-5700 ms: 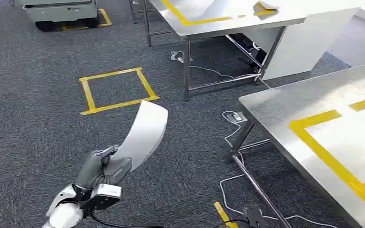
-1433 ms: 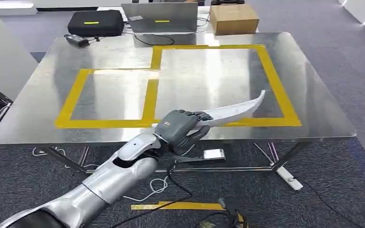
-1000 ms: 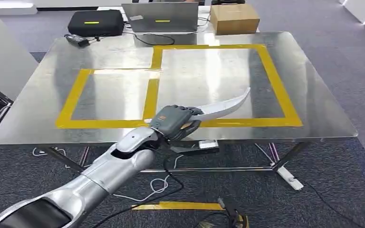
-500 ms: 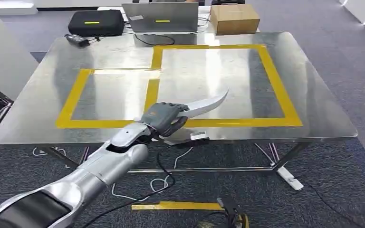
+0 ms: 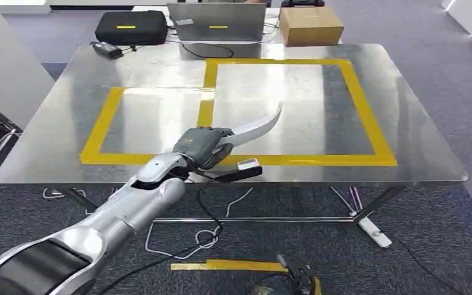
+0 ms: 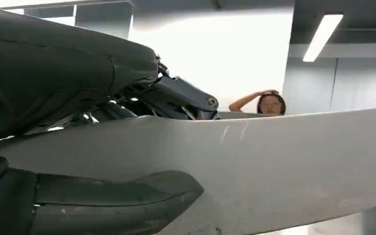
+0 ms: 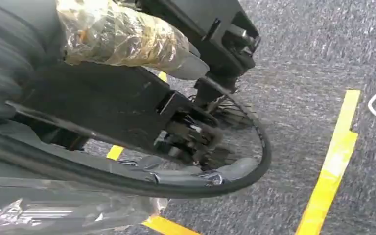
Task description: Take the parts from the cabinet and place them on the table.
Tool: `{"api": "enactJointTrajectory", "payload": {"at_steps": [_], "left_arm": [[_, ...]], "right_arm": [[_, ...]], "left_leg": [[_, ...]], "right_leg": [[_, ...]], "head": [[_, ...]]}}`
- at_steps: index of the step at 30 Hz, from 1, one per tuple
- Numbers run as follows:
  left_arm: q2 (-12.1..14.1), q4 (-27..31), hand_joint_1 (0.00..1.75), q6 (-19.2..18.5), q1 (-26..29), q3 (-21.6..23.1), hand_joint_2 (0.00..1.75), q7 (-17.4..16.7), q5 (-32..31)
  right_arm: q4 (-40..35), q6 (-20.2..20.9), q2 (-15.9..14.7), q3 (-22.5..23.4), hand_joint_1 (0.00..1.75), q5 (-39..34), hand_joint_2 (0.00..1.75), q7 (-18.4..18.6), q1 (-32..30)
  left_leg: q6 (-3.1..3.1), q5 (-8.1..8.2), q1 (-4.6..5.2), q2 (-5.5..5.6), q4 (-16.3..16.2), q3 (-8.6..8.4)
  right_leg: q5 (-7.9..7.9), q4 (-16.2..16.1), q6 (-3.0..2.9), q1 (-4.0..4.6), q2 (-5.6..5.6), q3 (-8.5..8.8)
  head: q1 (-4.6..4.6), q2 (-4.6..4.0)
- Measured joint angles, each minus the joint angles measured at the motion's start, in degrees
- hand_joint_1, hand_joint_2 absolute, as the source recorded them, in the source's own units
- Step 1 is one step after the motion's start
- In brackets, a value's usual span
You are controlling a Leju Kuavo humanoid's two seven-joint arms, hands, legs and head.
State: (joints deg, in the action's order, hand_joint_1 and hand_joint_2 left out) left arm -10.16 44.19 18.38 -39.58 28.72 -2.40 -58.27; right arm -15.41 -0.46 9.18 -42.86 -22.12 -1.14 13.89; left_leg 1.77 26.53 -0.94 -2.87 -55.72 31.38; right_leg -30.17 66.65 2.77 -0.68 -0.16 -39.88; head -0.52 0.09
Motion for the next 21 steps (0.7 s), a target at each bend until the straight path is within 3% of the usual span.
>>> {"api": "enactJointTrajectory", "payload": {"at_steps": [1,2,3,4,6,7,8,9,10,12,13,15,16,17,18,19,21], "left_arm": [[0.07,-0.2,1.75,-0.09,0.08,-0.22,1.75,0.0,0.13],[0.07,-0.44,1.75,-0.2,0.17,-0.35,1.75,0.0,0.17],[0.11,-0.65,1.75,-0.26,0.27,-0.44,1.75,0.0,0.31],[0.11,-0.83,1.75,-0.26,0.29,-0.48,1.75,0.0,0.31],[0.11,-1.01,1.75,-0.26,0.23,-0.63,1.75,0.0,0.39],[0.13,-1.05,1.75,-0.26,0.13,-0.74,1.75,0.0,0.5],[0.17,-1.09,1.75,-0.26,-0.07,-0.81,1.75,0.0,0.57],[0.24,-1.13,1.75,-0.22,-0.11,-0.87,1.75,0.0,0.57],[0.26,-1.22,1.75,-0.26,-0.02,-0.85,1.75,0.0,0.57],[0.26,-1.33,1.75,-0.24,-0.1,-0.87,1.75,0.02,0.63],[0.28,-1.33,1.75,-0.24,-0.15,-0.9,1.75,0.02,0.63],[0.46,-1.4,1.75,-0.22,-0.29,-0.96,1.75,0.02,0.63],[0.55,-1.49,1.75,-0.22,-0.2,-0.96,1.75,0.02,0.66],[0.7,-1.64,1.75,-0.22,-0.07,-1.01,1.75,0.02,0.68],[0.83,-1.81,1.75,-0.2,0.03,-1.09,1.75,0.02,0.68],[0.92,-1.92,1.75,-0.17,0.05,-1.14,1.75,0.04,0.7],[0.98,-1.95,1.75,-0.04,-0.14,-1.2,1.75,0.11,0.76]], "right_arm": [[0.0,0.26,-0.04,0.07,0.0,-0.02,1.75,0.0,-0.14],[0.0,0.5,-0.11,0.15,0.0,0.0,1.75,0.0,-0.23],[0.0,0.76,-0.15,0.28,0.0,0.0,1.75,0.02,-0.32],[0.0,0.96,-0.15,0.42,0.0,-0.02,1.75,0.02,-0.33],[0.0,1.33,-0.2,0.48,0.0,-0.02,1.75,0.02,-0.28],[0.0,1.46,-0.09,0.5,0.0,0.0,1.75,0.02,-0.22],[0.0,1.51,-0.07,0.52,0.0,-0.02,1.75,-0.02,-0.1],[0.0,1.53,-0.09,0.55,0.0,-0.02,1.75,0.09,-0.16],[0.0,1.57,-0.09,0.59,0.0,0.0,1.75,0.11,-0.24],[0.0,1.68,-0.09,0.72,0.0,0.0,1.75,0.07,-0.31],[0.0,1.68,-0.09,0.87,0.0,0.0,1.75,0.04,-0.28],[0.0,1.68,-0.09,0.98,0.0,0.0,1.75,0.02,-0.03],[0.0,1.79,-0.09,0.98,0.0,0.04,1.75,0.02,-0.05],[0.0,1.88,-0.09,1.01,0.0,0.11,1.75,0.02,-0.14],[0.0,1.92,-0.09,1.01,0.0,0.22,1.75,0.02,-0.25],[0.0,1.99,-0.11,1.03,0.0,0.35,1.75,0.04,-0.28],[0.0,2.14,-0.09,1.03,0.0,0.57,1.75,0.02,-0.14]], "left_leg": [[-0.05,0.11,-0.02,0.02,-0.01,-0.02],[-0.17,0.19,-0.08,0.04,-0.05,-0.03],[-0.43,0.36,-0.25,0.06,-0.08,-0.14],[-0.79,0.59,-0.51,0.11,-0.17,-0.35],[-1.92,1.49,-1.19,0.13,-0.78,-0.96],[-2.56,1.94,-1.08,0.1,-0.94,-0.92],[-3.02,2.24,-0.71,0.09,-1.83,-0.48],[-3.16,2.06,-0.64,0.09,-1.61,-0.38],[-3.27,2.05,-0.68,0.03,-1.55,-0.5],[-3.76,2.75,-0.99,-0.07,-1.66,-0.82],[-3.72,3.62,-1.12,0.84,-2.8,-0.39],[-3.46,7.29,-0.89,1.98,-11.17,4.02],[-3.32,9.02,-0.71,2.11,-16.48,7.08],[-3.09,9.5,-0.53,2.13,-19.68,9.18],[-2.65,8.56,-0.3,2.17,-20.59,10.35],[-1.96,6.05,0.01,2.18,-18.81,10.19],[-0.08,-0.41,0.92,2.48,-10.46,7.55]], "right_leg": [[-1.46,4.67,0.3,-0.28,-0.01,-2.55],[-1.81,7.13,0.55,-0.47,-0.02,-4.14],[-0.76,7.05,0.83,-0.69,-0.04,-4.58],[1.54,4.35,1.12,-0.92,-0.07,-3.51],[7.39,-5.95,2.0,-1.54,-0.62,1.3],[5.73,-7.35,2.56,-1.13,-0.9,2.15],[5.39,-8.77,1.59,-1.17,-0.65,3.31],[5.25,-8.06,0.5,-1.1,-0.48,2.92],[4.95,-7.77,0.05,-0.92,-0.36,2.79],[4.47,-7.63,-1.01,-0.93,0.11,2.95],[4.33,-7.65,-1.48,-0.94,0.24,3.17],[4.04,-7.64,-2.02,-0.75,0.53,3.42],[3.87,-7.64,-2.29,-0.51,0.71,3.57],[3.72,-7.64,-2.51,-0.28,0.93,3.76],[3.55,-7.64,-2.72,0.03,1.14,4.07],[3.33,-7.64,-2.91,0.34,1.41,4.49],[2.93,-7.67,-3.08,1.02,1.83,5.34]], "head": [[-0.07,0.0],[0.0,0.0],[-0.07,0.0],[-0.02,0.0],[-0.02,0.0],[0.25,0.0],[0.88,0.0],[0.32,0.0],[-0.24,0.0],[-0.24,0.0],[-0.43,0.0],[-0.63,0.0],[-0.7,0.0],[-0.66,0.0],[-0.68,0.02],[-0.66,0.0],[-0.63,0.0]]}}
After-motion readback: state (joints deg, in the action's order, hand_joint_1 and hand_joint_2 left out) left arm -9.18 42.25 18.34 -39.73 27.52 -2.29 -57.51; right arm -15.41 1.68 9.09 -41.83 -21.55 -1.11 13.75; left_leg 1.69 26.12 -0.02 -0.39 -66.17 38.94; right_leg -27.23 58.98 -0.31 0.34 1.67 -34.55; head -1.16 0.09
